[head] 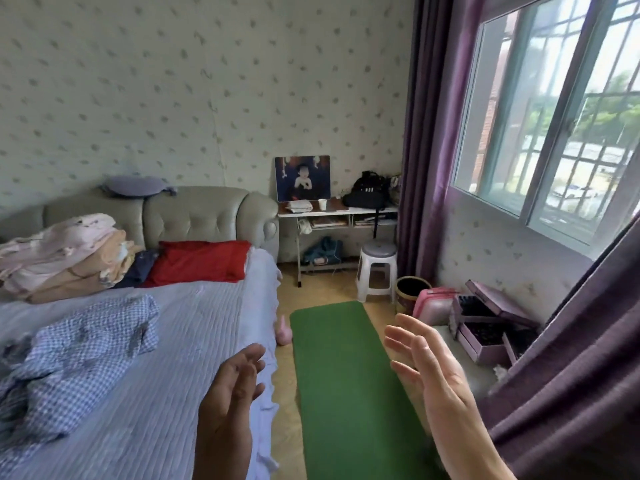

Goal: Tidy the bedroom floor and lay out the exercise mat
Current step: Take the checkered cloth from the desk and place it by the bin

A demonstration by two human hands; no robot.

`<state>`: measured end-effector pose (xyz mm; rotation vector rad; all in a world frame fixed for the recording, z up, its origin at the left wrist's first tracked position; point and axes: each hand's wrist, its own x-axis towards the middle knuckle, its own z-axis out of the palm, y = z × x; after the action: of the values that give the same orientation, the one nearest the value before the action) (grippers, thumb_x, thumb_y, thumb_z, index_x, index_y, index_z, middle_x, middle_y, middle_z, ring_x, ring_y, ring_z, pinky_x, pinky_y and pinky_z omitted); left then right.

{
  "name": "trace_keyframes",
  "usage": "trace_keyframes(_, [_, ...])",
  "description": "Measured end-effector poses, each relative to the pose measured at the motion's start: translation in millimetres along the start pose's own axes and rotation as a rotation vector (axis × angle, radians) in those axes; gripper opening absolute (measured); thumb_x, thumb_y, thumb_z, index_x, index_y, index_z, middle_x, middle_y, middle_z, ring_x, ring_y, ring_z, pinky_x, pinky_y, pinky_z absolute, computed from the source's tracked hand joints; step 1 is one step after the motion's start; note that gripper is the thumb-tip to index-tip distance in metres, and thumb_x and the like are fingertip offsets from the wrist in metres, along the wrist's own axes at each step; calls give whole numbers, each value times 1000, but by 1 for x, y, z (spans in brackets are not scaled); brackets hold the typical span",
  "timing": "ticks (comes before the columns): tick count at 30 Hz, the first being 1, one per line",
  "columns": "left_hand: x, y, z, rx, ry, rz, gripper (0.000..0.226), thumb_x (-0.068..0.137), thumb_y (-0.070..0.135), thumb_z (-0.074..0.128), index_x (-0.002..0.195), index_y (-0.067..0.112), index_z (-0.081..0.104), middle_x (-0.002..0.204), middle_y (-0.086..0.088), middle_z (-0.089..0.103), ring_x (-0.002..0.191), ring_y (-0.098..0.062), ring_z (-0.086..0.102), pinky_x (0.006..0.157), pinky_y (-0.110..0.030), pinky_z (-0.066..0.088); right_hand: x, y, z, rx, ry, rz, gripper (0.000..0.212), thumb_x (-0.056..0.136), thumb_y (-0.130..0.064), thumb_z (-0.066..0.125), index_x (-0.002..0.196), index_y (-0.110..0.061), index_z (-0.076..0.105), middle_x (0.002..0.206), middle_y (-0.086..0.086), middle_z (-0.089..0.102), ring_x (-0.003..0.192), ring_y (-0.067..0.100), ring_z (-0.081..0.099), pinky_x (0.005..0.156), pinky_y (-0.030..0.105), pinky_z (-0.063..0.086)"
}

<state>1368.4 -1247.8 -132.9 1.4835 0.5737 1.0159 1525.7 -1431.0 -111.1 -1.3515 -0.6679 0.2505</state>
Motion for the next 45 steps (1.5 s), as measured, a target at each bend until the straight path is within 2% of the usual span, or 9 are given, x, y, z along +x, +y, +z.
trace_keyframes(4, [27, 10, 28, 4, 17, 24, 29, 93, 44, 48, 108, 29, 69, 106, 16, 77, 105, -2, 70, 83, -28, 51, 31, -3, -19, 4, -11, -44, 56, 85, -63, 47, 130, -32, 60, 122, -11, 72, 118, 8, 66, 98, 36, 51])
trace_keyframes(9, [68, 7, 51, -3, 21, 38, 35, 89, 47, 47, 109, 29, 70, 115, 14, 75, 108, -5, 70, 87, -33, 52, 83, 4, -21, 65, -44, -29, 47, 88, -55, 46, 127, -32, 62, 121, -7, 73, 117, 9, 66, 97, 36, 50])
trace_keyframes(14, [135, -17, 61, -25, 9, 19, 36, 89, 47, 46, 111, 31, 69, 118, 12, 74, 111, -7, 69, 89, -35, 51, 147, 29, -1, 68, -91, 1, 50, 84, -66, 53, 124, -38, 65, 122, -4, 73, 119, 12, 66, 98, 38, 49])
trace_keyframes(18, [204, -51, 69, -31, 21, 29, 35, 90, 46, 46, 113, 31, 68, 118, 17, 73, 111, -5, 68, 91, -35, 51, 213, 57, 21, 23, -83, -3, 66, 73, -85, 56, 123, -42, 65, 125, -2, 72, 120, 14, 66, 98, 38, 49])
trace_keyframes(24, [333, -104, 61, -91, 51, -17, 31, 92, 46, 48, 109, 30, 69, 116, 10, 74, 111, -9, 69, 90, -35, 52, 326, 106, 73, 48, -19, 59, 55, 84, -69, 52, 125, -35, 66, 127, 3, 71, 124, 20, 64, 107, 49, 47])
trace_keyframes(29, [427, -127, 48, -82, 47, -58, 33, 90, 49, 49, 108, 32, 70, 117, 10, 74, 112, -9, 69, 91, -35, 52, 413, 132, 118, 66, -28, 80, 71, 73, -81, 60, 126, -34, 67, 127, 4, 71, 124, 21, 65, 105, 47, 47])
trace_keyframes(35, [521, -157, 56, -42, 11, -60, 32, 88, 53, 51, 105, 36, 73, 118, 8, 74, 113, -9, 69, 89, -34, 51, 503, 171, 154, 91, -44, 97, 64, 76, -79, 60, 123, -37, 67, 126, 1, 72, 121, 18, 66, 100, 41, 47])
trace_keyframes(40, [601, -196, 76, -9, 13, -83, 32, 89, 50, 53, 106, 32, 73, 117, 9, 74, 111, -8, 69, 88, -34, 51, 591, 221, 169, 109, -22, 117, 45, 92, -55, 48, 126, -31, 64, 123, 0, 73, 119, 17, 67, 105, 47, 48])
trace_keyframes(45, [695, -218, 113, 41, 64, -57, 32, 92, 42, 47, 111, 28, 69, 117, 12, 73, 112, -4, 66, 92, -35, 53, 691, 251, 179, 154, 9, 111, 46, 92, -52, 44, 128, -31, 63, 124, -1, 73, 120, 14, 66, 105, 44, 49])
